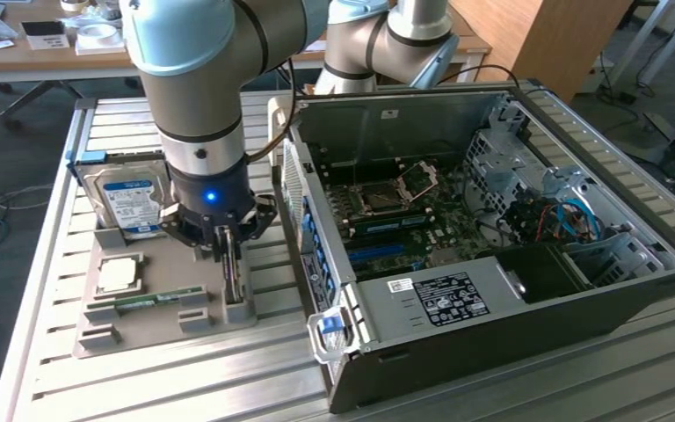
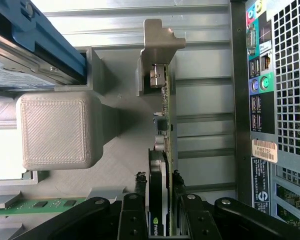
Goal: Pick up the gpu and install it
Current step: 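Pick up the gpu and move the gpu toward the slot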
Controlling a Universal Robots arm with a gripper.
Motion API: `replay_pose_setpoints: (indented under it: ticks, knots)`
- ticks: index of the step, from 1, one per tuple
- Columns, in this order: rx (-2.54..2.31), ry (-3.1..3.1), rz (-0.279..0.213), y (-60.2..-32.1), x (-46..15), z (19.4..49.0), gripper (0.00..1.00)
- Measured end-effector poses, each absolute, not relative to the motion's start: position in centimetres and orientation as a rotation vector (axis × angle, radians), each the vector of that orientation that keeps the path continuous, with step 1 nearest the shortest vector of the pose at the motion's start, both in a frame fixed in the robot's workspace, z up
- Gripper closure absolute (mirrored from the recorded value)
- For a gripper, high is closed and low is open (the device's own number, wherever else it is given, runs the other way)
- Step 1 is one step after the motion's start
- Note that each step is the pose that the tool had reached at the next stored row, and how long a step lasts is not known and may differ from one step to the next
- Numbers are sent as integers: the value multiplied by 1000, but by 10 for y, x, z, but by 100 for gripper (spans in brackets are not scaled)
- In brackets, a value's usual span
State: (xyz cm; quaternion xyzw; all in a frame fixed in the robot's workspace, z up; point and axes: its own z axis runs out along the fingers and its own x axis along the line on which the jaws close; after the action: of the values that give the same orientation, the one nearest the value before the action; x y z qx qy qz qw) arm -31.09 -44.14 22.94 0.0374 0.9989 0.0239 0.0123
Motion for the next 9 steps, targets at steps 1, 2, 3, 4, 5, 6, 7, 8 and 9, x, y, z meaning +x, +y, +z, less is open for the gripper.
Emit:
replay_pose_setpoints:
  ticks: [1, 2, 3, 4, 5, 6, 7, 8, 9]
  knots:
    - [117, 3114, 74, -441, -311, 229, 67]
    - [117, 3114, 75, -441, -311, 229, 67]
    - [117, 3114, 75, -441, -311, 229, 67]
    - [117, 3114, 74, -441, -311, 229, 67]
    - [117, 3114, 75, -441, -311, 229, 67]
    - [117, 3114, 74, -441, -311, 229, 67]
    - [117, 3114, 75, -441, -311, 229, 67]
    - [117, 3114, 74, -441, -311, 229, 67]
    - [117, 3114, 74, -441, -311, 229, 68]
